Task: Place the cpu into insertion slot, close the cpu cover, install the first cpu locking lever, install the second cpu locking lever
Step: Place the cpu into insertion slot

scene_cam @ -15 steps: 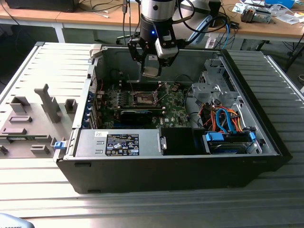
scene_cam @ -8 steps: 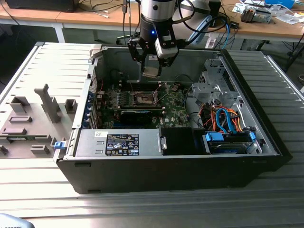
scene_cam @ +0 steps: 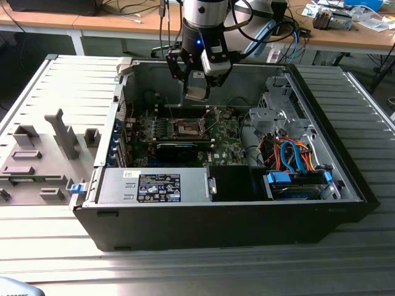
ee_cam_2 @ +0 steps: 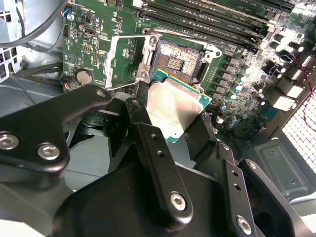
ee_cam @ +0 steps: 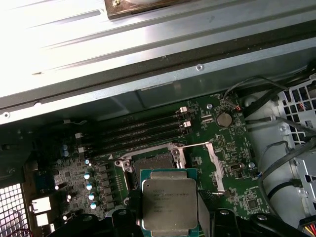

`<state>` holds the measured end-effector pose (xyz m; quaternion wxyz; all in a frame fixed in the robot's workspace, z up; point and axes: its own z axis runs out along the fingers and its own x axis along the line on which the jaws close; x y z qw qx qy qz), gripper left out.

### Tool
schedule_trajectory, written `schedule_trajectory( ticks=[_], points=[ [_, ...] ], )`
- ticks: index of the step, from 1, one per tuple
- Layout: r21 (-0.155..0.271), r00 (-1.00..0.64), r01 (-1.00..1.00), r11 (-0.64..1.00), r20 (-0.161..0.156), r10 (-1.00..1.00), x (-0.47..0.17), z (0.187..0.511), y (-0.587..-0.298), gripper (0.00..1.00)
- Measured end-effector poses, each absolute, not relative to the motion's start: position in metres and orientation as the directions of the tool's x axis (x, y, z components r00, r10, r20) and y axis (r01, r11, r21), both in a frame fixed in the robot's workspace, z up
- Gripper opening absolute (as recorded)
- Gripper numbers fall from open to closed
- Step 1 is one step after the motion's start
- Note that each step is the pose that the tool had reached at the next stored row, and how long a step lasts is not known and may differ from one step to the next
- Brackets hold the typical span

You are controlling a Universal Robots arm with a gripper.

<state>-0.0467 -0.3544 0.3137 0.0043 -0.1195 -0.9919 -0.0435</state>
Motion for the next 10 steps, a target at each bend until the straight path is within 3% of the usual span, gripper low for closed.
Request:
schedule_trajectory(
  ticks=[10],
  points=[
    [0.085,-0.969,0.247,0.965,0.019,0.246,-0.0467,0.3137,-0.3544,0.55]
  ],
)
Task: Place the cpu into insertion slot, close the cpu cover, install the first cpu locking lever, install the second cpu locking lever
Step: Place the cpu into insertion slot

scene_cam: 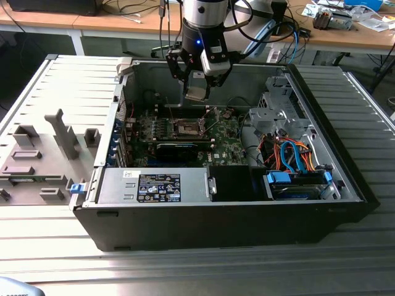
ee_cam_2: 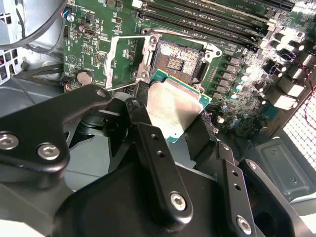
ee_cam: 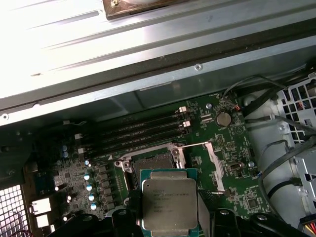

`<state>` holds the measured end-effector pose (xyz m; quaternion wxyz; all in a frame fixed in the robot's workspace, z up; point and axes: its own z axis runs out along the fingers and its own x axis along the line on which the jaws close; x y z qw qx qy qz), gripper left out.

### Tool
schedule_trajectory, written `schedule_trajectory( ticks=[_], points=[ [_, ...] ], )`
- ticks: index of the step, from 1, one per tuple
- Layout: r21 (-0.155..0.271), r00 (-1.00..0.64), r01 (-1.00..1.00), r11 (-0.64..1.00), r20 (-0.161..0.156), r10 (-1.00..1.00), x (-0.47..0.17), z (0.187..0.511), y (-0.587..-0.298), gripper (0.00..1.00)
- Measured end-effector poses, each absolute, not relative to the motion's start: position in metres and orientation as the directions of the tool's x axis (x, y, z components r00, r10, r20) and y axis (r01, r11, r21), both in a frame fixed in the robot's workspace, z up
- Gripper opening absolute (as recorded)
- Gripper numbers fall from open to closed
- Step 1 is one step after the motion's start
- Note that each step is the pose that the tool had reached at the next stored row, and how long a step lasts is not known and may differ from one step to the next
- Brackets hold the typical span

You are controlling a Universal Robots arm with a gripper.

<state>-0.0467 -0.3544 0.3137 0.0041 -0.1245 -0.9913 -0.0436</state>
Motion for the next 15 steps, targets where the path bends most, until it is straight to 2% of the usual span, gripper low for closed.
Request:
schedule_trajectory(
  ticks=[15],
  points=[
    [0.085,-0.964,0.265,0.961,0.019,0.264,-0.0467,0.3137,-0.3544,0.55]
  ],
)
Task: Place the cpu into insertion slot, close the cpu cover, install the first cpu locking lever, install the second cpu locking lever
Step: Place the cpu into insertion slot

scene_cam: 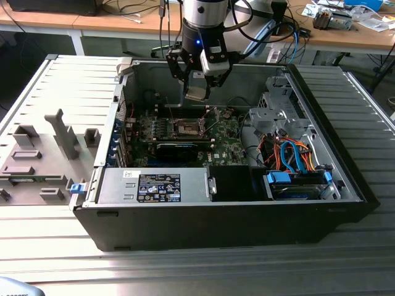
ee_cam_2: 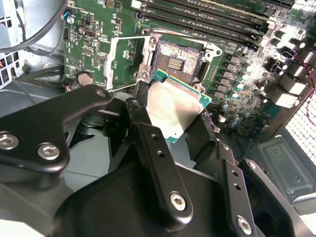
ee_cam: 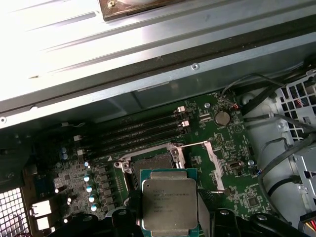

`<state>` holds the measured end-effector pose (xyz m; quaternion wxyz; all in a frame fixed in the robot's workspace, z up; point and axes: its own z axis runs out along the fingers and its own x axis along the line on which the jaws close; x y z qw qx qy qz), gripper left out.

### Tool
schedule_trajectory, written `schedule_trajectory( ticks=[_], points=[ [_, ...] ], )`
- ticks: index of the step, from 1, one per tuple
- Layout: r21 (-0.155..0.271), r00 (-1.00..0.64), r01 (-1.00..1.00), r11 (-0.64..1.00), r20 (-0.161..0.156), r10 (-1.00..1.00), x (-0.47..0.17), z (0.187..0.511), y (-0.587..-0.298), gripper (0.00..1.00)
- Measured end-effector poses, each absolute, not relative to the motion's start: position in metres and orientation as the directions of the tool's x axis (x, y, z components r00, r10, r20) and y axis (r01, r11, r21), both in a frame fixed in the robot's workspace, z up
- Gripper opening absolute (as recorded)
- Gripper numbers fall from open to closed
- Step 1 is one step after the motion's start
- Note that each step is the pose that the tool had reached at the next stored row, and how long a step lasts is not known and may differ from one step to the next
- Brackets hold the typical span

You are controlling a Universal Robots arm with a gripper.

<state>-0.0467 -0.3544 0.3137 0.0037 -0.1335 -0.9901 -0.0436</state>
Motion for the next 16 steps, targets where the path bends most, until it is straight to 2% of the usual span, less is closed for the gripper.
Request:
schedule_trajectory(
  ticks=[16],
  points=[
    [0.085,-0.959,0.282,0.956,0.019,0.281,-0.0467,0.3136,-0.3544,0.55]
  ],
)
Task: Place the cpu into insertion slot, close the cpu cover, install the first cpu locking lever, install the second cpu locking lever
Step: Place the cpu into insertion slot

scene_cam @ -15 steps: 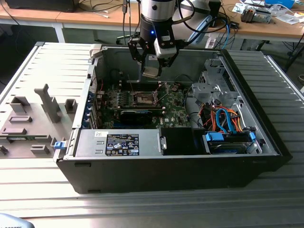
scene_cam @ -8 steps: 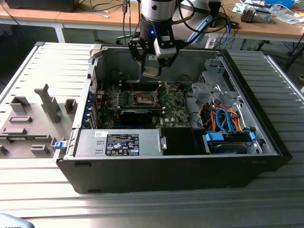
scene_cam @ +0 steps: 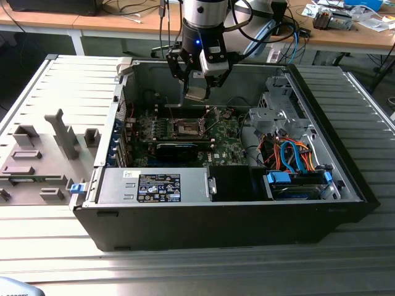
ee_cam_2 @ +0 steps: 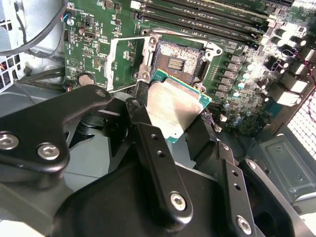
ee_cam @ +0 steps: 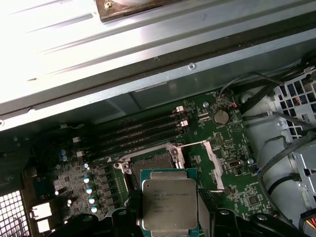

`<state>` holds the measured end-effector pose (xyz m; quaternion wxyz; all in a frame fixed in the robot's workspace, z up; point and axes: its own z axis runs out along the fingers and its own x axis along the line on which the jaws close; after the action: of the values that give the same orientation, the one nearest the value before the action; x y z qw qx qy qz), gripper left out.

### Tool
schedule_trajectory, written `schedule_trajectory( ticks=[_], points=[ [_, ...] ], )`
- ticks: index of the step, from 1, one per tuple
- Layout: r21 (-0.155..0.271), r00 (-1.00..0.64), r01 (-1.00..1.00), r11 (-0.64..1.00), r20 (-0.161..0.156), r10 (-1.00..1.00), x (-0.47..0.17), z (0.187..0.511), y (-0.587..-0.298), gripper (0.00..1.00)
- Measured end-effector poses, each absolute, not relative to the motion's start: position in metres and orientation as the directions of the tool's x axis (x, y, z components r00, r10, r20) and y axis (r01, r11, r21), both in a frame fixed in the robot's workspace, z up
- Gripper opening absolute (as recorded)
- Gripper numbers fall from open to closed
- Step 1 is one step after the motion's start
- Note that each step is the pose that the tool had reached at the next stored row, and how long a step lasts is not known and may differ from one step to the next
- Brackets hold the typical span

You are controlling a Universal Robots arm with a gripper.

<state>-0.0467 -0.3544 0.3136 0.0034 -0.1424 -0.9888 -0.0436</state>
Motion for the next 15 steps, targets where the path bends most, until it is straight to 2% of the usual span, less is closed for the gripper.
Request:
schedule_trajectory(
  ticks=[15],
  points=[
    [0.085,-0.955,0.296,0.951,0.019,0.295,-0.0467,0.3135,-0.3544,0.55]
  ],
)
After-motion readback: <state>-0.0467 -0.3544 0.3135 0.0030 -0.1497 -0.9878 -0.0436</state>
